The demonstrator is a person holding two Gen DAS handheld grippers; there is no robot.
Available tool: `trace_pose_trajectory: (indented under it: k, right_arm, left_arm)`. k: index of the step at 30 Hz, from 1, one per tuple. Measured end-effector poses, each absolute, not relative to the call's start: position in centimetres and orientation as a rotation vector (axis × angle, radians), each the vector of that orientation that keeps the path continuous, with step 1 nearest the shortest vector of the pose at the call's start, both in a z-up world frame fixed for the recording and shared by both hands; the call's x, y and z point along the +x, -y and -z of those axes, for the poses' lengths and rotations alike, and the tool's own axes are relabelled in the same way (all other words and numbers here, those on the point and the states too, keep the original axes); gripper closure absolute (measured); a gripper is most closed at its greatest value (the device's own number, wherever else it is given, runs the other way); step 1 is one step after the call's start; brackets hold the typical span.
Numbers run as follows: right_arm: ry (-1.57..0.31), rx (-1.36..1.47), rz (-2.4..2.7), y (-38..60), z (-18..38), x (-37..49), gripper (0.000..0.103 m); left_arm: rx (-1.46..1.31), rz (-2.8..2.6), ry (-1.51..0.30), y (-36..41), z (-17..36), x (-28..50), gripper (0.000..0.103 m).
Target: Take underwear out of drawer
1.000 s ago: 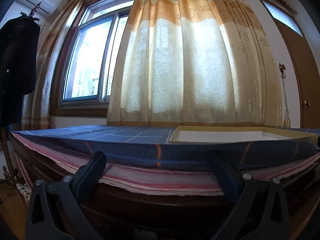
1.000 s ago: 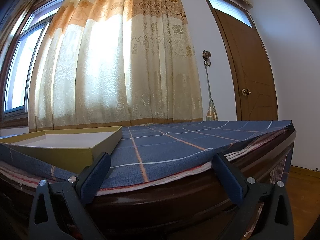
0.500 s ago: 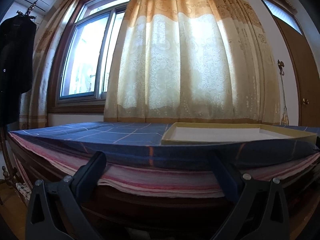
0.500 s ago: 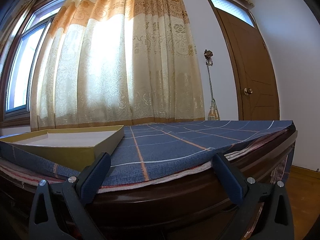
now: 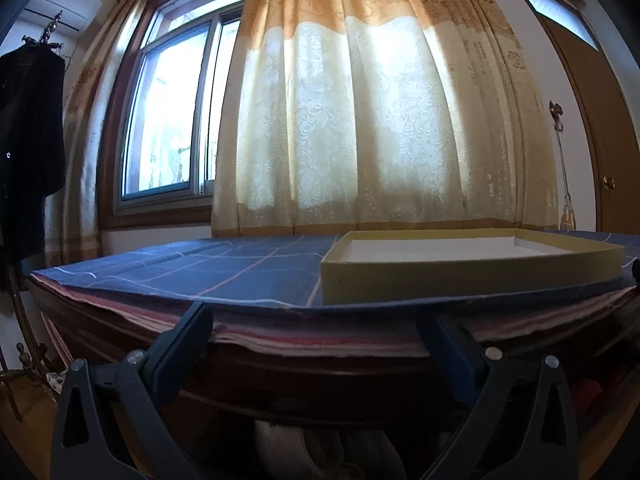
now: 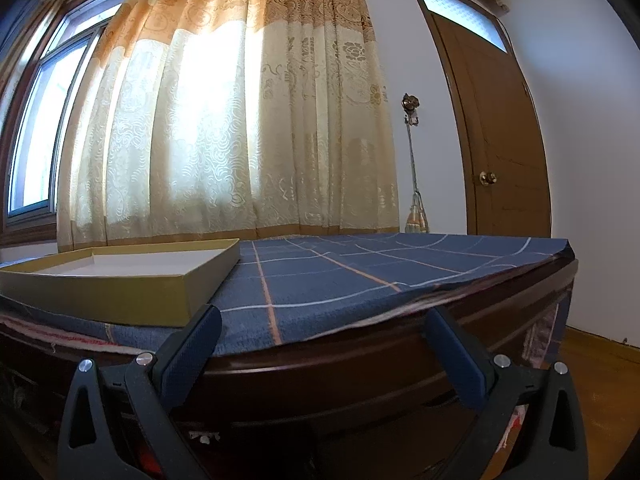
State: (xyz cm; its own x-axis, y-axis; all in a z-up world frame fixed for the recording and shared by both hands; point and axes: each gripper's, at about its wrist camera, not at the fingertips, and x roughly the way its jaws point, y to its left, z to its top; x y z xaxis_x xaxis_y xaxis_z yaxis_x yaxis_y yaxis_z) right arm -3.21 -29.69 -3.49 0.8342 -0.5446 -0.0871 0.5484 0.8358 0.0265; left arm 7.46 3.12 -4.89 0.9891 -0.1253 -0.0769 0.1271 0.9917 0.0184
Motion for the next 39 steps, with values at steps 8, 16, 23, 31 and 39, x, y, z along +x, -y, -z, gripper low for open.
trace_pose_trajectory:
  k: [8,16,23,31,39]
  right_arm:
    - [-0.074,0.078,0.569,29.2,3.4,-4.8,0.001]
    - [-0.115,0.085,0.549,28.1,3.7,-5.3,0.001]
    - [-0.224,0.093,0.599,27.6,3.4,-5.4,0.001]
    - [-0.291,0.117,0.501,25.8,3.5,-5.9,0.001]
    - [-0.387,0.09,0.396,22.8,3.9,-5.1,0.001]
  left_arm:
    - [0.02,0.127,-0.098,-3.3,4.9,6.8,0.0]
    - [0.049,0.124,-0.094,-3.3,5.0,5.4,0.0]
    - [0.269,0.164,-0.16,-1.0,5.8,4.3,0.0]
    - [0.243,0.191,-0.231,-1.4,5.3,3.7,0.0]
    - [0.209,0.184,-0.272,-2.0,5.0,2.9,0.0]
